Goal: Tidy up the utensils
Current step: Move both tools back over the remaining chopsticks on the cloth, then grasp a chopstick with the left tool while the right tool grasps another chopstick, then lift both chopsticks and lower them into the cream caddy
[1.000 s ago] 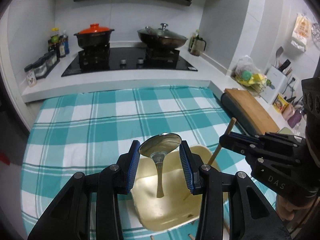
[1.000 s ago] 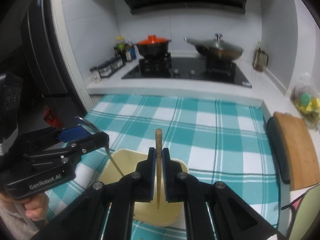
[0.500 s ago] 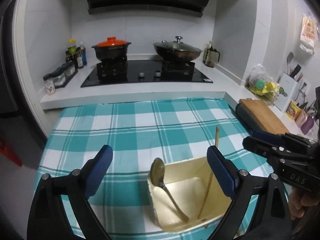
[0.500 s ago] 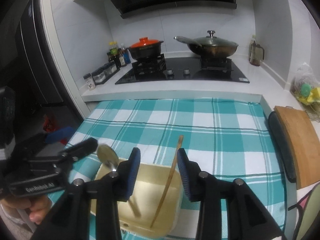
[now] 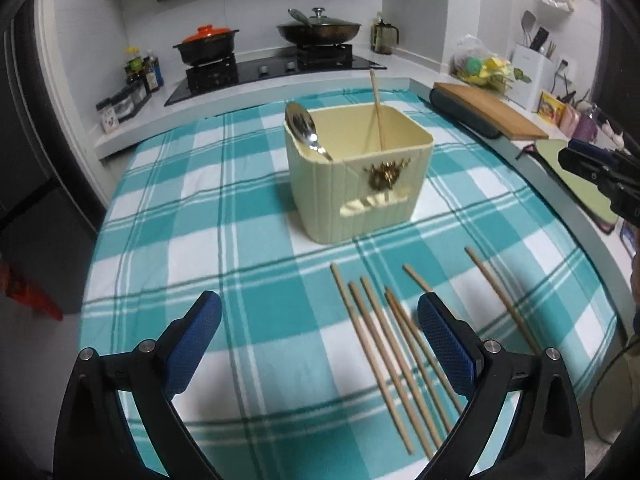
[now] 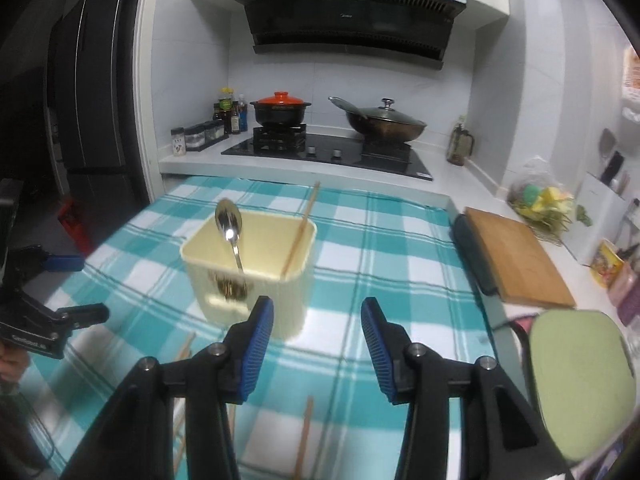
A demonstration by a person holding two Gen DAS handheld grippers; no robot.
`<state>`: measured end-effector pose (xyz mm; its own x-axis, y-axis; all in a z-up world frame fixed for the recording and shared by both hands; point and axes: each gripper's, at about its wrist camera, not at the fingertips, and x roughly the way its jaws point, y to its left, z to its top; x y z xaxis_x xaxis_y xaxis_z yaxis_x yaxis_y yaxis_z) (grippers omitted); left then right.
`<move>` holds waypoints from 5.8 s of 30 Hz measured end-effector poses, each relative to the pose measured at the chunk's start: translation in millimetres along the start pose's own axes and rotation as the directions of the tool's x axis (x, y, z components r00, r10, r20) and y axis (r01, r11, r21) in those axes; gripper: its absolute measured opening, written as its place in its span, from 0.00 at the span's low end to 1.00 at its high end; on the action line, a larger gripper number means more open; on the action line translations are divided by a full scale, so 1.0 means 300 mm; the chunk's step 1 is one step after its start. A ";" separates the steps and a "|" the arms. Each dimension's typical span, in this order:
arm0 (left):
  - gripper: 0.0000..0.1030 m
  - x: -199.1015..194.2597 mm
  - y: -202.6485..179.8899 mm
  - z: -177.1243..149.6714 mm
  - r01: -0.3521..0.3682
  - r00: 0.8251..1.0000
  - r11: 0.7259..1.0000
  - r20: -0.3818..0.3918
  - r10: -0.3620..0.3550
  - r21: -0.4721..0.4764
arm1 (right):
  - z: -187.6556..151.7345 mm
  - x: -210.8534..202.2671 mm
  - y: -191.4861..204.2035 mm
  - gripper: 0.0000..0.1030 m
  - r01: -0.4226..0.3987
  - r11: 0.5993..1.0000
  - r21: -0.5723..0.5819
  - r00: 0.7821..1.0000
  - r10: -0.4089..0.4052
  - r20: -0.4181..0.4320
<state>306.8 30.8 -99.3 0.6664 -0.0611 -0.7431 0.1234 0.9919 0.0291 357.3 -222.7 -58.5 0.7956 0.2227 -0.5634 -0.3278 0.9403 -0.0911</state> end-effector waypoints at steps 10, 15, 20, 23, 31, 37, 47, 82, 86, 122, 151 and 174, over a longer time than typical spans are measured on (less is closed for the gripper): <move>0.99 -0.092 -0.145 -0.228 -0.026 0.999 0.999 0.043 0.027 -0.026 | -0.285 -0.129 0.018 0.45 0.122 0.991 0.050 0.992 -0.120 -0.048; 0.99 -0.114 -0.166 -0.274 -0.002 1.000 0.998 0.029 0.004 -0.064 | -0.370 -0.163 0.031 0.45 0.158 0.985 0.063 0.986 -0.154 -0.069; 0.99 -0.133 -0.168 -0.296 0.009 1.000 0.997 0.025 -0.007 -0.076 | -0.421 -0.181 0.041 0.45 0.182 0.982 0.051 0.979 -0.176 -0.102; 0.99 -0.139 -0.171 -0.303 0.008 1.000 0.997 0.026 -0.006 -0.081 | -0.439 -0.189 0.041 0.45 0.196 0.980 0.043 0.975 -0.189 -0.117; 0.99 -0.098 -0.152 -0.338 -0.004 1.000 0.992 -0.022 0.002 -0.124 | -0.454 -0.188 0.046 0.45 0.212 0.977 0.031 0.970 -0.206 -0.127; 0.99 -0.051 -0.125 -0.369 -0.021 0.999 0.986 -0.047 0.014 -0.165 | -0.478 -0.178 0.035 0.45 0.196 0.979 0.060 0.973 -0.186 -0.138; 0.99 0.057 -0.067 -0.362 -0.031 0.998 0.973 -0.057 0.018 -0.230 | -0.575 -0.167 -0.017 0.45 0.166 0.970 0.176 0.978 -0.139 -0.158; 0.31 0.302 -0.059 -0.271 -0.102 0.988 0.987 -0.128 0.086 -0.121 | -0.575 0.109 0.039 0.42 -0.034 0.989 0.143 0.942 0.080 -0.326; 0.06 0.270 -0.081 -0.305 -0.101 0.988 0.992 -0.125 0.091 -0.080 | -0.584 0.160 0.080 0.22 -0.035 0.995 0.092 0.932 0.066 -0.356; 0.05 0.457 0.005 -0.082 0.032 0.962 0.999 -0.270 -0.037 -0.025 | -0.299 0.552 0.013 0.07 -0.111 0.982 0.151 0.868 0.170 -0.466; 0.04 -0.279 0.092 0.019 0.150 0.951 0.975 0.294 -0.098 -0.161 | 0.002 -0.217 0.084 0.06 -0.223 0.967 0.119 0.967 0.204 0.155; 0.04 -0.350 0.183 0.485 0.184 0.887 0.965 0.454 -0.081 -0.186 | 0.376 -0.222 0.053 0.06 -0.207 0.975 0.082 0.941 0.175 0.288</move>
<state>350.6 75.6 77.6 0.9153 -0.1855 -0.3576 0.1049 0.9668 -0.2330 356.6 -193.4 70.1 0.8383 0.4487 -0.3096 -0.4424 0.8918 0.0945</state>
